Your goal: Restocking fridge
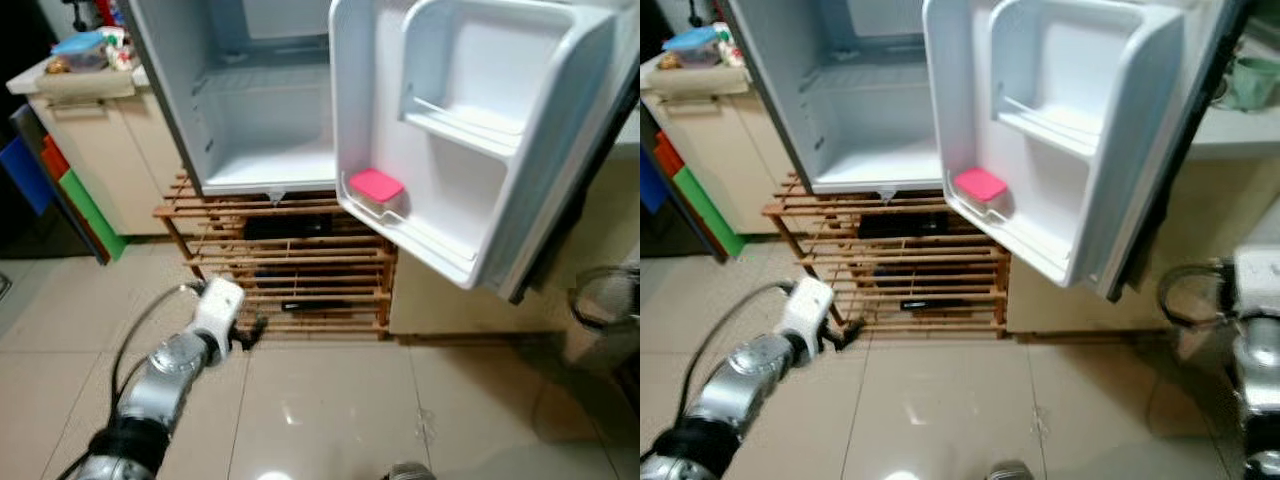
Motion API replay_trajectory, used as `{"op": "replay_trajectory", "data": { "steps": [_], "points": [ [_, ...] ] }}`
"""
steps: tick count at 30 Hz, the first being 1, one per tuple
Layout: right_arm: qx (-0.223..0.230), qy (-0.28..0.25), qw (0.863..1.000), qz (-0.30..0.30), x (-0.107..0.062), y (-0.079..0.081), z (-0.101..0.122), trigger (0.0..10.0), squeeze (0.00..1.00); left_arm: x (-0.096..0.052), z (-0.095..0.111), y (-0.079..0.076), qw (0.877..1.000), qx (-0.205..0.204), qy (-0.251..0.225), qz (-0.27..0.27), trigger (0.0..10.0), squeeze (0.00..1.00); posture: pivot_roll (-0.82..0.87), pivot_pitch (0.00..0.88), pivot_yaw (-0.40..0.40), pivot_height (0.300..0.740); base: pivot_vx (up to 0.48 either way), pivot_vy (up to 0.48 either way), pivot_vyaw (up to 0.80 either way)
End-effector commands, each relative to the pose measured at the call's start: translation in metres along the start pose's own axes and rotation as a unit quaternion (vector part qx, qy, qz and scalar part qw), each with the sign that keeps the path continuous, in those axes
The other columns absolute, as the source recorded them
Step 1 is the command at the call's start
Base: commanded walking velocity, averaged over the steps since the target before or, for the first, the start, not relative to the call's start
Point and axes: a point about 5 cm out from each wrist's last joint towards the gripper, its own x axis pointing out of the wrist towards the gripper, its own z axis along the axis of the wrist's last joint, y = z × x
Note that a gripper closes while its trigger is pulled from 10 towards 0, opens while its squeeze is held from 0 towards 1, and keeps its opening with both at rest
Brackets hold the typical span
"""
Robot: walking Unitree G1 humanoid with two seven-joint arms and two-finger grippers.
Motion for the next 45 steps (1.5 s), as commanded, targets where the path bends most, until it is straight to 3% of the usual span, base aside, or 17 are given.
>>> {"op": "replay_trajectory", "data": {
  "steps": [1, 9, 16, 19, 24, 25, 26, 27, 28, 30, 34, 36, 37, 38, 39, 41, 45],
  "points": [
    [0.023, -0.049, 0.998, 0.031, 0.006, 0.015, 0.025, 10.0, 0.0, 0.0, -0.003, 0.007, 1.0, 0.012, 0.015, 0.005, 10.0, 0.0, -0.21, 0.0, 0.111, 0.74, 0.0, 0.0, 0.0],
    [0.087, -0.117, 0.983, 0.112, 0.009, 0.05, 0.067, 10.0, 0.0, 0.001, -0.045, 0.006, 0.994, 0.005, 0.106, 0.024, 10.0, 0.0, -0.21, 0.0, 0.113, 0.74, 0.0, 0.0, 0.0],
    [0.128, -0.162, 0.94, 0.27, -0.016, 0.084, 0.106, 10.0, 0.0, -0.011, -0.085, -0.004, 0.982, 0.001, 0.19, -0.002, 10.0, 0.0, -0.21, 0.0, 0.108, 0.74, 0.0, 0.0, 0.0],
    [0.22, -0.195, 0.873, 0.389, -0.055, 0.119, 0.153, 10.0, 0.0, -0.026, -0.121, -0.019, 0.96, 0.019, 0.273, -0.06, 10.0, 0.0, -0.23, 0.0, 0.115, 0.74, 0.0, 0.0, 0.0],
    [0.254, -0.199, 0.816, 0.479, -0.085, 0.155, 0.174, 10.0, 0.0, -0.028, -0.127, -0.024, 0.954, 0.032, 0.289, -0.074, 10.0, 0.0, -0.24, 0.0, 0.118, 0.74, 0.0, 0.0, 0.0],
    [0.291, -0.223, 0.732, 0.575, -0.121, 0.17, 0.196, 10.0, 0.0, -0.025, -0.122, -0.024, 0.955, 0.048, 0.284, -0.068, 10.0, 0.0, -0.22, 0.0, 0.112, 0.74, 0.0, 0.0, 0.0],
    [0.326, -0.243, 0.684, 0.605, -0.135, 0.164, 0.208, 10.0, 0.0, -0.023, -0.118, -0.022, 0.958, 0.043, 0.277, -0.06, 10.0, 0.0, -0.22, 0.0, 0.108, 0.74, 0.0, 0.0, 0.0],
    [0.326, -0.243, 0.684, 0.605, -0.135, 0.164, 0.208, 10.0, 0.0, -0.023, -0.118, -0.022, 0.958, 0.043, 0.277, -0.06, 10.0, 0.0, -0.22, 0.0, 0.108, 0.74, 0.0, 0.0, 0.0],
    [0.358, -0.252, 0.651, 0.62, -0.142, 0.153, 0.214, 10.0, 0.0, -0.021, -0.115, -0.021, 0.961, 0.036, 0.27, -0.053, 10.0, 0.0, -0.21, 0.0, 0.107, 0.74, 0.0, 0.0, 0.0],
    [0.392, -0.255, 0.632, 0.618, -0.14, 0.136, 0.216, 10.0, 0.0, -0.019, -0.11, -0.018, 0.964, 0.028, 0.261, -0.042, 10.0, 0.0, -0.21, 0.0, 0.104, 0.74, 0.0, 0.0, 0.0],
    [0.383, -0.18, 0.745, 0.516, -0.09, 0.123, 0.177, 10.0, 0.0, -0.013, -0.1, -0.015, 0.971, 0.027, 0.235, -0.021, 10.0, 0.0, -0.21, 0.0, 0.104, 0.74, 0.0, 0.0, 0.0],
    [0.317, -0.119, 0.858, 0.386, -0.055, 0.119, 0.142, 10.0, 0.0, -0.005, -0.086, -0.017, 0.979, 0.03, 0.202, -0.009, 10.0, 0.0, -0.21, 0.0, 0.101, 0.74, 0.0, 0.0, 0.0],
    [0.29, -0.103, 0.886, 0.347, -0.047, 0.116, 0.133, 10.0, 0.0, -0.002, -0.081, -0.017, 0.981, 0.031, 0.19, -0.006, 10.0, 0.0, -0.21, 0.0, 0.101, 0.74, 0.0, 0.0, 0.0],
    [0.29, -0.103, 0.886, 0.347, -0.047, 0.116, 0.133, 10.0, 0.0, -0.002, -0.081, -0.017, 0.981, 0.031, 0.19, -0.006, 10.0, 0.0, -0.21, 0.0, 0.101, 0.74, 0.0, 0.0, 0.0],
    [0.253, -0.079, 0.92, 0.289, -0.037, 0.112, 0.117, 10.0, 0.0, 0.006, -0.064, -0.019, 0.987, 0.04, 0.156, 0.003, 10.0, 0.0, -0.21, 0.0, 0.093, 0.74, 0.0, 0.0, 0.0],
    [0.218, -0.042, 0.945, 0.24, -0.034, 0.11, 0.095, 10.0, 0.0, 0.02, -0.027, -0.023, 0.995, 0.047, 0.08, 0.023, 10.0, 0.0, -0.2, 0.002, 0.086, 0.74, 0.0, 0.0, 0.0],
    [0.206, -0.03, 0.951, 0.228, -0.039, 0.117, 0.084, 10.0, 0.0, 0.035, 0.034, -0.029, 0.997, -0.049, -0.044, 0.035, 10.0, 0.0, -0.2, 0.006, 0.084, 0.74, 0.0, 0.0, 0.0]
  ]
}}
